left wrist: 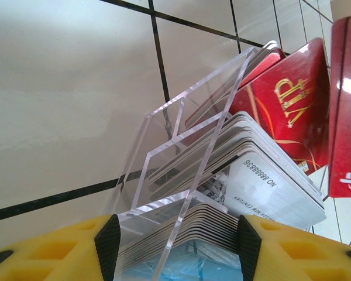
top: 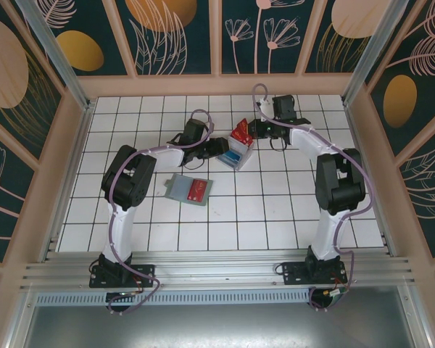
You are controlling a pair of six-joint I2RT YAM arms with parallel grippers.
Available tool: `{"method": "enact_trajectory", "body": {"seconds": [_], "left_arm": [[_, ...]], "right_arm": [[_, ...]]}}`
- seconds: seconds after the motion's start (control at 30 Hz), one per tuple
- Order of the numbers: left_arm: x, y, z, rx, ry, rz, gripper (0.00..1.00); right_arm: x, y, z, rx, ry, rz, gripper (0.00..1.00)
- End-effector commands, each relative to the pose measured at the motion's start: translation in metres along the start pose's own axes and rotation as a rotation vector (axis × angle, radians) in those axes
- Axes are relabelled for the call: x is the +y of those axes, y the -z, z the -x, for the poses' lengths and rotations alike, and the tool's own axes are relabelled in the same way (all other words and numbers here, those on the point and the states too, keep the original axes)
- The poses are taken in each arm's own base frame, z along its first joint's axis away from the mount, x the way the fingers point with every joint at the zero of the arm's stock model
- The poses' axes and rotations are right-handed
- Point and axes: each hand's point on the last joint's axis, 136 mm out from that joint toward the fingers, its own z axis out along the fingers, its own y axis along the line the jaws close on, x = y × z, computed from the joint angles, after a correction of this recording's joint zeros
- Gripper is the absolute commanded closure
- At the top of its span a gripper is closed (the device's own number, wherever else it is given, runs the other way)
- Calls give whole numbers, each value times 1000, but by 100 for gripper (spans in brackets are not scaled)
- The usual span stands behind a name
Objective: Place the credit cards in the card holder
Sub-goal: Pick up several credit cards from the storage box.
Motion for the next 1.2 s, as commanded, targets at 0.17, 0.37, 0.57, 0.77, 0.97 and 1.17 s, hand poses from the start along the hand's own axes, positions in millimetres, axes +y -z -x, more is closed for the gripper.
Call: {"method": "enact_trajectory", "body": {"seconds": [0.17, 0.37, 0.57, 0.77, 0.97, 1.17], "left_arm": [[8, 3, -22, 78, 31, 36, 43], [7, 3, -21, 77, 33, 32, 43], [2, 6, -18, 72, 25, 26, 43], [-11, 15, -10, 56, 15, 7, 42], [-14, 17, -8, 50, 12, 2, 42], [-12, 16, -10, 55, 14, 4, 42]], "right_arm": [[7, 20, 22, -76, 31, 14, 98], [-1, 8, 11, -44, 104, -26, 97], [-10, -2, 0, -39, 157, -86, 97], [-7, -6, -3, -30, 159, -70, 97], [5, -9, -3, -11, 133, 14, 97], [10, -11, -8, 5, 103, 79, 97]]}}
